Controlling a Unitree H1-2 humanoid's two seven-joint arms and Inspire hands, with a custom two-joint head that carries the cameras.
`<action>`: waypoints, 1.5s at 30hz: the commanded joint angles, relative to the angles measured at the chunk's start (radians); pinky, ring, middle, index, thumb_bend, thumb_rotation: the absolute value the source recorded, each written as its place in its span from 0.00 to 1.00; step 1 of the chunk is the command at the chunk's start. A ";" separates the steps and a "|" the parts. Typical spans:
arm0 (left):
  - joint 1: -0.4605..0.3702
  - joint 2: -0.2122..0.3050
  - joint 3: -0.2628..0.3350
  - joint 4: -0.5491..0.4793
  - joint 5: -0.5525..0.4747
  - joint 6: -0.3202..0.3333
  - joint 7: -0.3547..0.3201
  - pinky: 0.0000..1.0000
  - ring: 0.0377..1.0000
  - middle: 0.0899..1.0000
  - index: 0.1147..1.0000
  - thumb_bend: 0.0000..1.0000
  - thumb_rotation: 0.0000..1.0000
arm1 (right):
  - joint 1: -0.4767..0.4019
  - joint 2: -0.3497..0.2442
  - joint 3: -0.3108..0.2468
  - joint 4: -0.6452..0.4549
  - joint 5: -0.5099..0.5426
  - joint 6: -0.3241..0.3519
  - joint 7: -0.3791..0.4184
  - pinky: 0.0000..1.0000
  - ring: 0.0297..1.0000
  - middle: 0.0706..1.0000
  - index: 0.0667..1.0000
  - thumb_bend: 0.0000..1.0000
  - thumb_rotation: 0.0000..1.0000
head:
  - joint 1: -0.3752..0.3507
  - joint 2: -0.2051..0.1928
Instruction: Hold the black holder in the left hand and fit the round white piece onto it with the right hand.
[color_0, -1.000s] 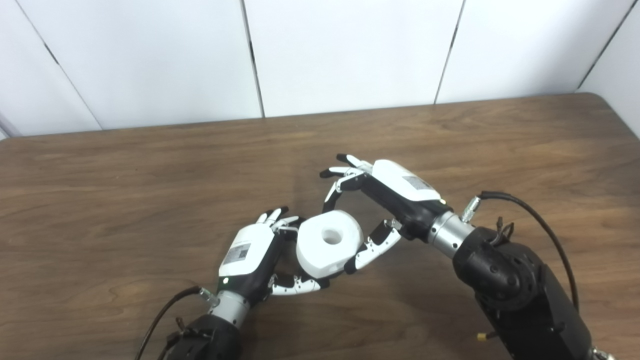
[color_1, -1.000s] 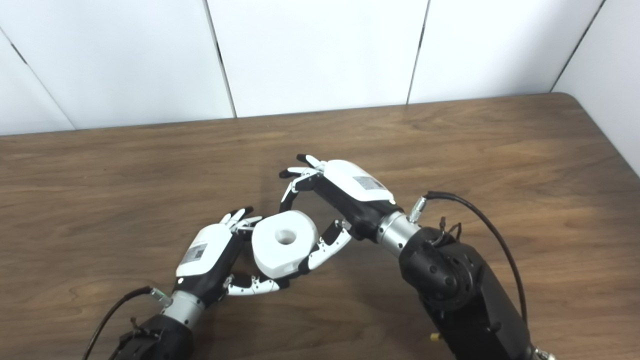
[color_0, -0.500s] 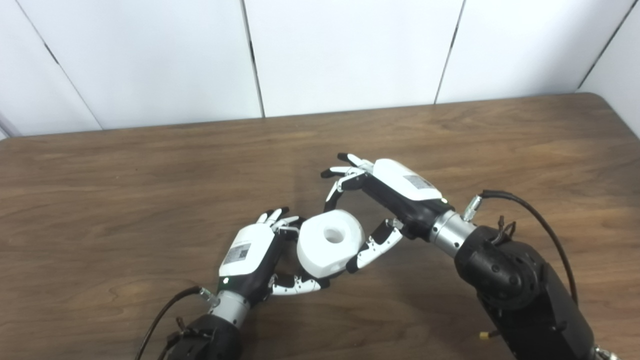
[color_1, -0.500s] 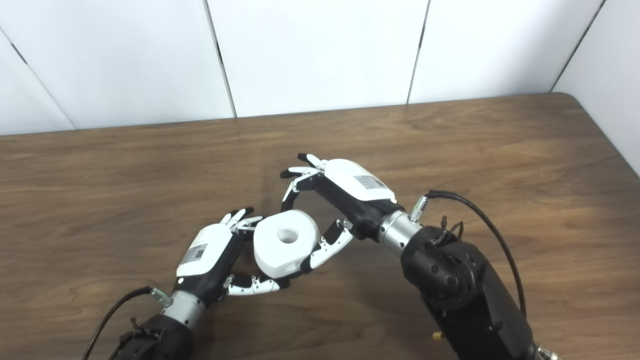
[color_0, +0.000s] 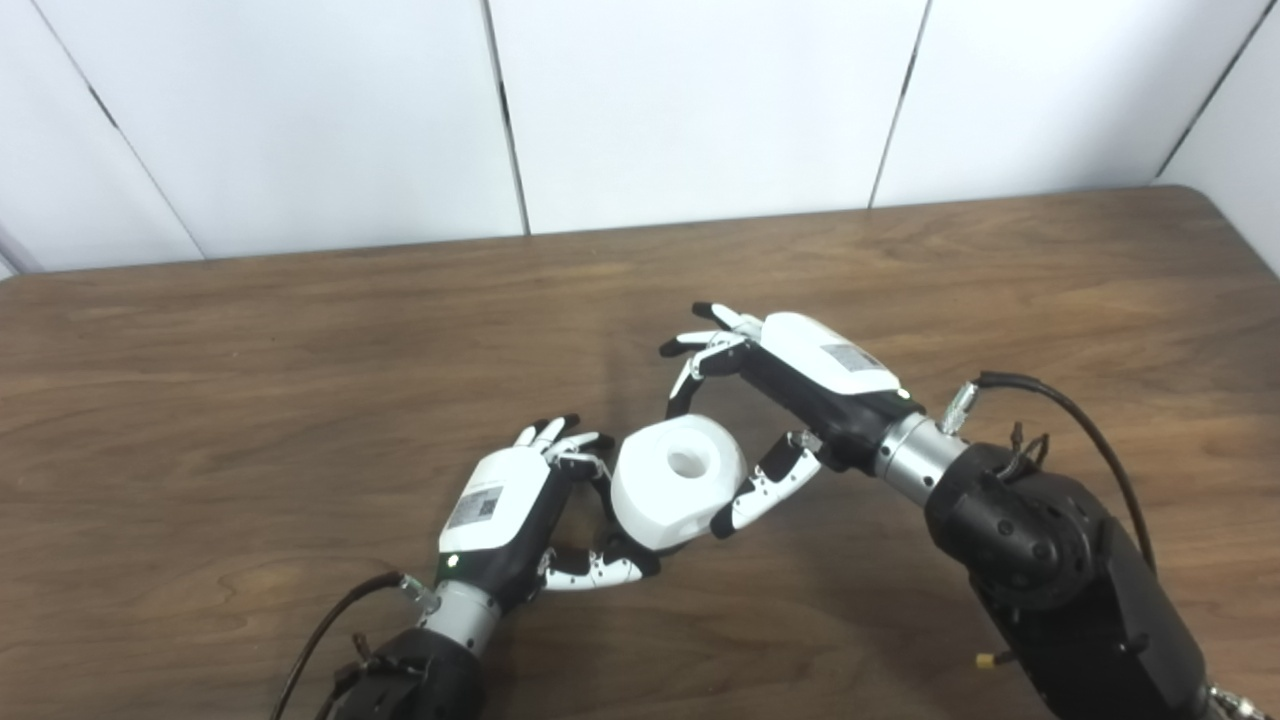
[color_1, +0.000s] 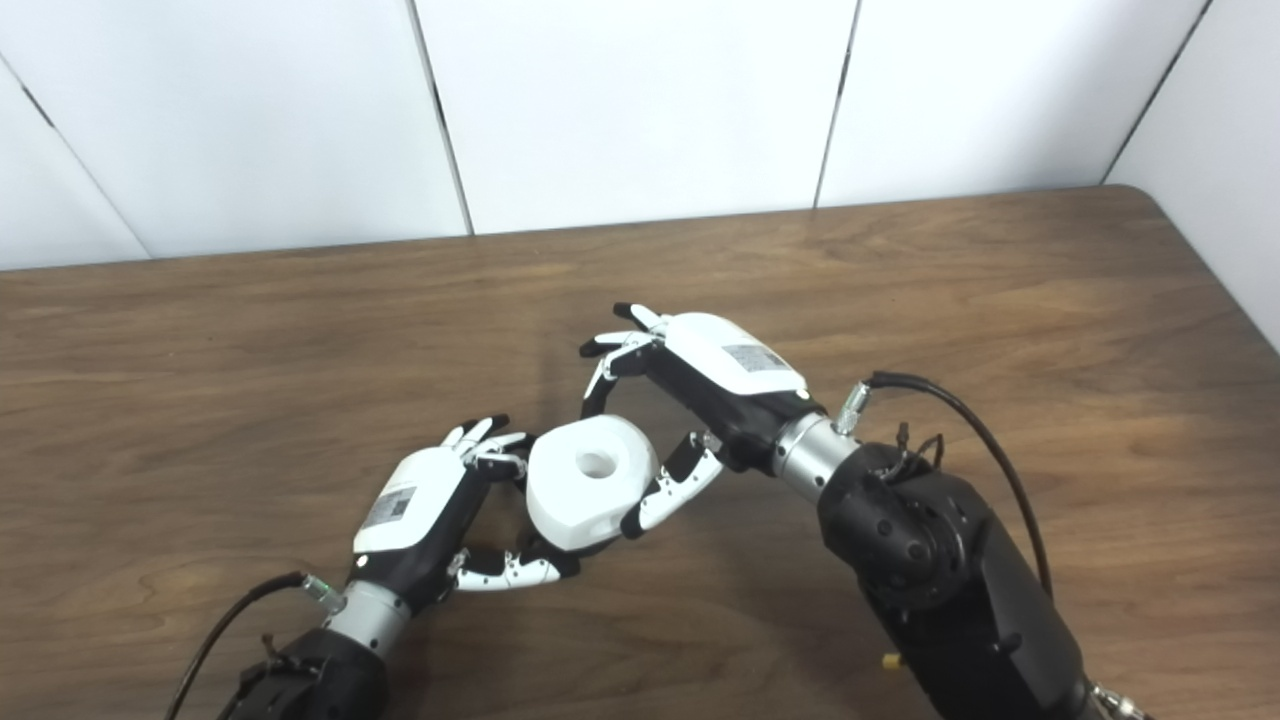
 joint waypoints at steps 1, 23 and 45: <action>0.002 0.004 -0.025 0.012 0.022 0.000 -0.036 1.00 0.97 0.82 0.42 0.52 0.06 | -0.039 0.001 -0.003 -0.017 -0.014 -0.007 0.001 1.00 1.00 0.85 0.45 0.52 0.13 | -0.002 0.001; -0.004 -0.003 -0.029 0.014 0.022 0.001 -0.034 1.00 0.97 0.82 0.42 0.52 0.06 | -0.025 0.034 0.060 -0.012 -0.038 -0.021 0.011 1.00 1.00 0.87 0.45 0.52 0.13 | 0.002 0.007; -0.005 -0.004 -0.030 0.008 0.022 0.008 -0.040 1.00 0.96 0.82 0.42 0.52 0.06 | -0.053 0.001 0.072 -0.017 -0.100 -0.010 0.074 1.00 1.00 0.89 0.60 0.98 0.29 | 0.003 0.006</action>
